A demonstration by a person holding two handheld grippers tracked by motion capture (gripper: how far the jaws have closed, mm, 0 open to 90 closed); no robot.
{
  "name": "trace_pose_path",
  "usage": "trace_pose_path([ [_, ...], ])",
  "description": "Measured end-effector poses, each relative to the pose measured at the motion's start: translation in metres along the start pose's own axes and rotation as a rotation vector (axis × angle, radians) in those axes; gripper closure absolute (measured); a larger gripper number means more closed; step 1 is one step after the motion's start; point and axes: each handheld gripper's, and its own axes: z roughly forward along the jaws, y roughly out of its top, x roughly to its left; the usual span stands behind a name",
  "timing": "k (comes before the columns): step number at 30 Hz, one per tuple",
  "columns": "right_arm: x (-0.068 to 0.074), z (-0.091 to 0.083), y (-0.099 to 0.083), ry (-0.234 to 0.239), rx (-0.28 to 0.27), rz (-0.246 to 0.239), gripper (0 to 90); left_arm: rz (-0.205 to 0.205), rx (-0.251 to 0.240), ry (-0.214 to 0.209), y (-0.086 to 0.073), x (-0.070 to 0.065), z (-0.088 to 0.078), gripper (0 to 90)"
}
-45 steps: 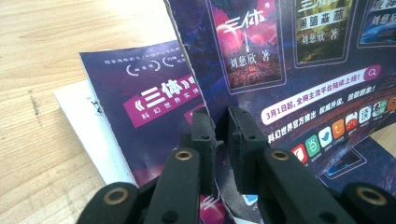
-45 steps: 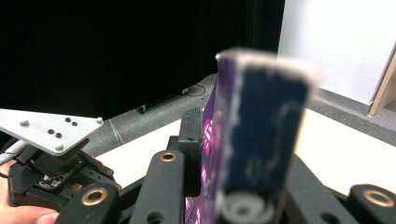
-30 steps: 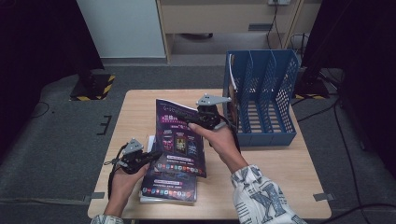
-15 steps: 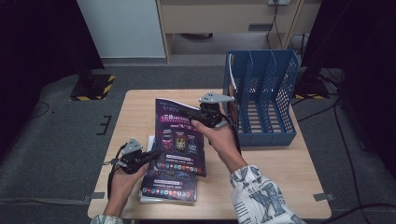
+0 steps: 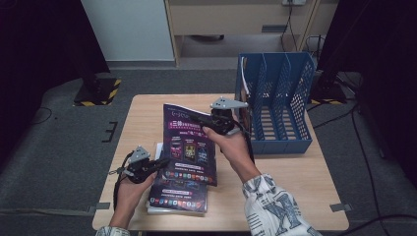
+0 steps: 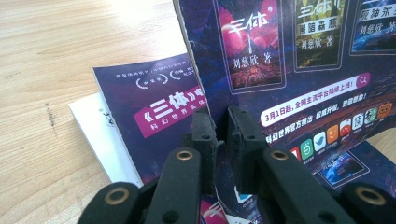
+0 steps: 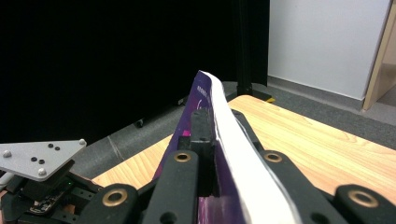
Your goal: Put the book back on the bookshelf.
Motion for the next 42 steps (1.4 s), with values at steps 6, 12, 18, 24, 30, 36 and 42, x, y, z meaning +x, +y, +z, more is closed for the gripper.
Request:
trace_pose_path([
  [6, 0.000, -0.001, 0.001, 0.002, 0.002, -0.003, 84.2, -0.013, -0.017, 0.018, -0.003, 0.002, 0.002, 74.2],
  [12, -0.001, -0.005, 0.004, 0.008, -0.021, -0.002, 84.3, -0.062, -0.043, 0.064, -0.009, 0.012, -0.001, 52.5],
  [18, 0.002, -0.009, 0.014, 0.014, -0.055, -0.029, 84.3, -0.104, -0.045, 0.085, -0.013, 0.019, -0.004, 48.0],
  [24, 0.003, -0.010, 0.020, 0.001, -0.073, -0.047, 84.3, -0.118, -0.040, 0.101, -0.015, 0.021, -0.004, 46.1],
  [30, 0.002, -0.013, 0.026, -0.017, -0.091, -0.062, 84.3, -0.119, -0.033, 0.117, -0.016, 0.023, -0.004, 44.2],
  [36, 0.000, -0.019, 0.029, -0.030, -0.106, -0.071, 84.3, -0.129, -0.029, 0.183, -0.019, 0.028, -0.003, 26.7],
  [42, -0.003, -0.025, 0.031, -0.048, -0.111, -0.082, 84.3, -0.133, -0.018, 0.259, -0.021, 0.035, -0.006, 15.6],
])
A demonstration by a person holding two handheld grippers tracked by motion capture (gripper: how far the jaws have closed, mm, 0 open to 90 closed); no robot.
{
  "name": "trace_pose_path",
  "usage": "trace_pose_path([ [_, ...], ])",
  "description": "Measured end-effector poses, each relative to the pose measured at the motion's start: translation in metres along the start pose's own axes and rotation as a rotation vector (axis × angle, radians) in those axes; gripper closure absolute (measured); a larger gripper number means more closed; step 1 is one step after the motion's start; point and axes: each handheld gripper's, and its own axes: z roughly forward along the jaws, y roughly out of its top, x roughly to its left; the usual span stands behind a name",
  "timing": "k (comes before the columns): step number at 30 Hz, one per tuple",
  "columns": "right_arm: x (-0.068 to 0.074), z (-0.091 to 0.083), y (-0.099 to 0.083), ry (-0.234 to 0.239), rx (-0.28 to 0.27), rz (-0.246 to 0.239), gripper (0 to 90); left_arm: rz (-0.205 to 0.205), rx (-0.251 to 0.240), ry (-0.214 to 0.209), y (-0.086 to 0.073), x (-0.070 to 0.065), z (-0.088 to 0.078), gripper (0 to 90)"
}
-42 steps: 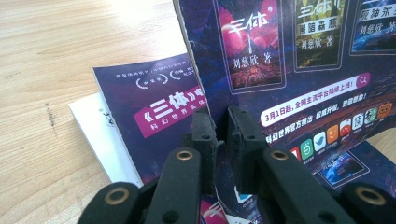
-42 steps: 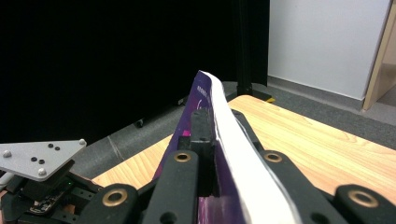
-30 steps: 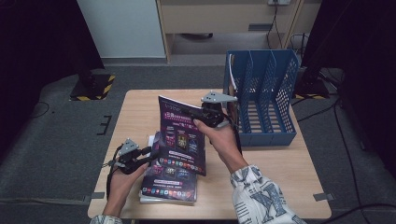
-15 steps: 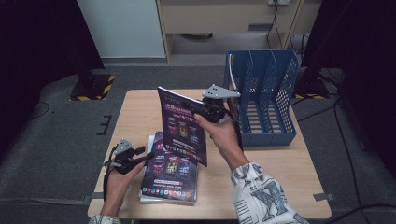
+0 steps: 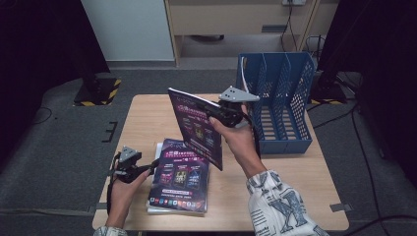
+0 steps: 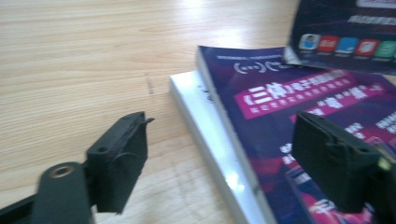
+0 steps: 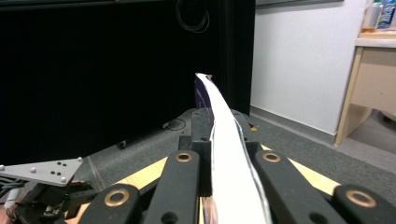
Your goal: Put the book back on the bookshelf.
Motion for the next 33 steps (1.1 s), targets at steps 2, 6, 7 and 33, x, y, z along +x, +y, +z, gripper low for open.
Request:
trace_pose_path([
  [2, -0.001, -0.002, 0.001, -0.007, -0.007, -0.002, 84.3, 0.004, 0.003, 0.024, 0.000, 0.004, -0.001, 12.7],
  [6, -0.001, -0.007, 0.003, -0.012, -0.017, -0.006, 84.3, -0.001, 0.011, 0.061, -0.002, 0.014, -0.004, 8.8],
  [7, -0.001, -0.008, 0.004, -0.015, -0.019, -0.008, 84.3, -0.003, 0.016, 0.067, -0.003, 0.017, -0.005, 7.2],
  [33, -0.004, -0.040, -0.002, -0.022, -0.062, -0.001, 84.3, 0.011, 0.192, 0.144, -0.024, 0.036, 0.010, 5.5],
])
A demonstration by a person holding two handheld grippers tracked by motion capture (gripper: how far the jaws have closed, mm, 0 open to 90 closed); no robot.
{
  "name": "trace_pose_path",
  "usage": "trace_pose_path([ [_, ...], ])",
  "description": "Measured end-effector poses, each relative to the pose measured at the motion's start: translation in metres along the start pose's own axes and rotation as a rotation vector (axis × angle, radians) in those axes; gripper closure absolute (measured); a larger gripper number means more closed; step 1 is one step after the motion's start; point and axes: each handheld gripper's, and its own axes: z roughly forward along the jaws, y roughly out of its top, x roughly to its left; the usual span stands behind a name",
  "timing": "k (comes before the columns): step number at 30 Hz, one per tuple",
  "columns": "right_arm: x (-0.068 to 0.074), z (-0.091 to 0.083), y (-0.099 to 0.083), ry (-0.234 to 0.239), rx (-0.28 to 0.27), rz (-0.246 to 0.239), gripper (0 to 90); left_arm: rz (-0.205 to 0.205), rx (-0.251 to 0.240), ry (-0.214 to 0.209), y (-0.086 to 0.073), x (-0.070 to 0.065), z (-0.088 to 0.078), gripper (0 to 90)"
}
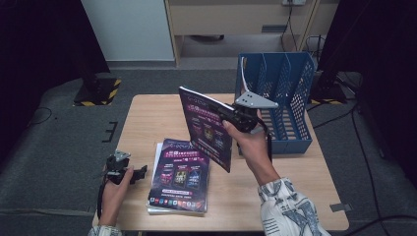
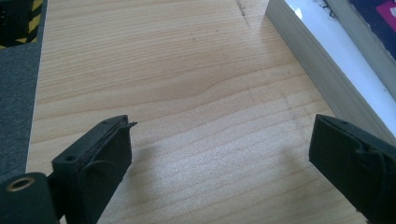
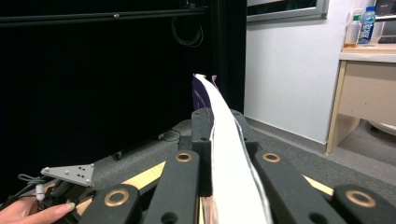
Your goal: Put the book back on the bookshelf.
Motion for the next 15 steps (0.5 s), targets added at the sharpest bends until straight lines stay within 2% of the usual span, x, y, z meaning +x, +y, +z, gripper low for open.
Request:
trace_pose_path([
  [4, 0.000, -0.006, -0.001, -0.003, 0.002, 0.000, 84.3, 0.014, 0.021, -0.003, -0.001, -0.002, 0.003, 5.4],
  [15, -0.003, -0.028, -0.002, -0.012, -0.017, 0.003, 84.3, 0.016, 0.009, -0.015, -0.002, -0.004, 0.005, 3.4],
])
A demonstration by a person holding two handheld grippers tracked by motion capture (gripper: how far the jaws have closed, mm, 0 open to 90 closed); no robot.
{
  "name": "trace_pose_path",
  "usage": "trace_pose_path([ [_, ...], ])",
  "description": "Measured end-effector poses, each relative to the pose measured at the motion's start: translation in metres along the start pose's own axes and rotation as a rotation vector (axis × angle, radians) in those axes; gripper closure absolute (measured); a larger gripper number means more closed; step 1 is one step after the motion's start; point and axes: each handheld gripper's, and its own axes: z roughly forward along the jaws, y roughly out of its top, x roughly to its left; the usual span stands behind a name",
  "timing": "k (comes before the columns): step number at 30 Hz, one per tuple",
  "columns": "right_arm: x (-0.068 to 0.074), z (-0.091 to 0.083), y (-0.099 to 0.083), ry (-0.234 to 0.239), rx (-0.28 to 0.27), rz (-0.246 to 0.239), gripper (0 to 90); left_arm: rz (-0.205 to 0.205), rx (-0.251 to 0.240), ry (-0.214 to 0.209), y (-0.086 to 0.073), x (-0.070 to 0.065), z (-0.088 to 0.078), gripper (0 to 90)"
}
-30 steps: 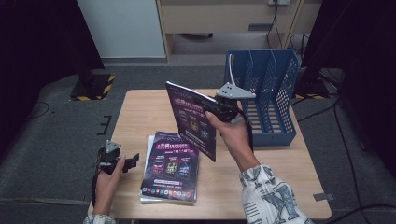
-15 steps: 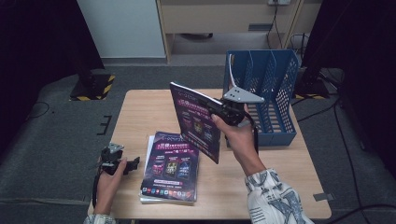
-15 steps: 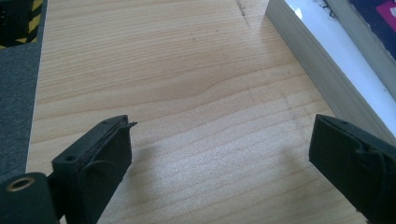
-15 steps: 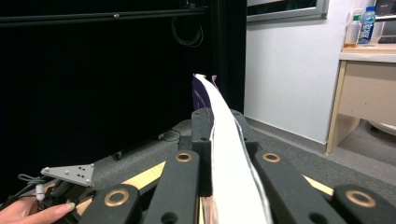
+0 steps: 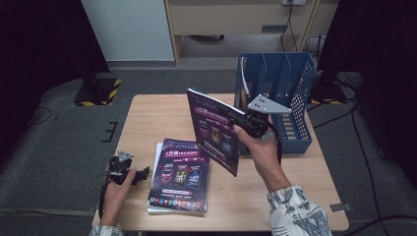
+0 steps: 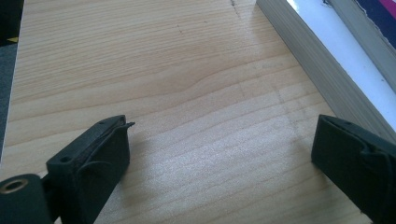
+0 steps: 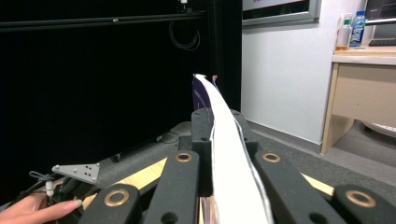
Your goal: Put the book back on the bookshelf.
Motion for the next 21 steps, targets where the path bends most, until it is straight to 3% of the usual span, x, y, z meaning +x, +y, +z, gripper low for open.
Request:
trace_pose_path([
  [12, -0.004, -0.027, -0.006, -0.020, 0.015, -0.010, 84.3, 0.003, -0.013, -0.002, -0.001, -0.001, 0.001, 1.7],
  [21, -0.015, -0.046, -0.010, -0.048, 0.018, -0.004, 84.3, 0.005, -0.013, -0.003, -0.001, -0.001, 0.001, 1.7],
])
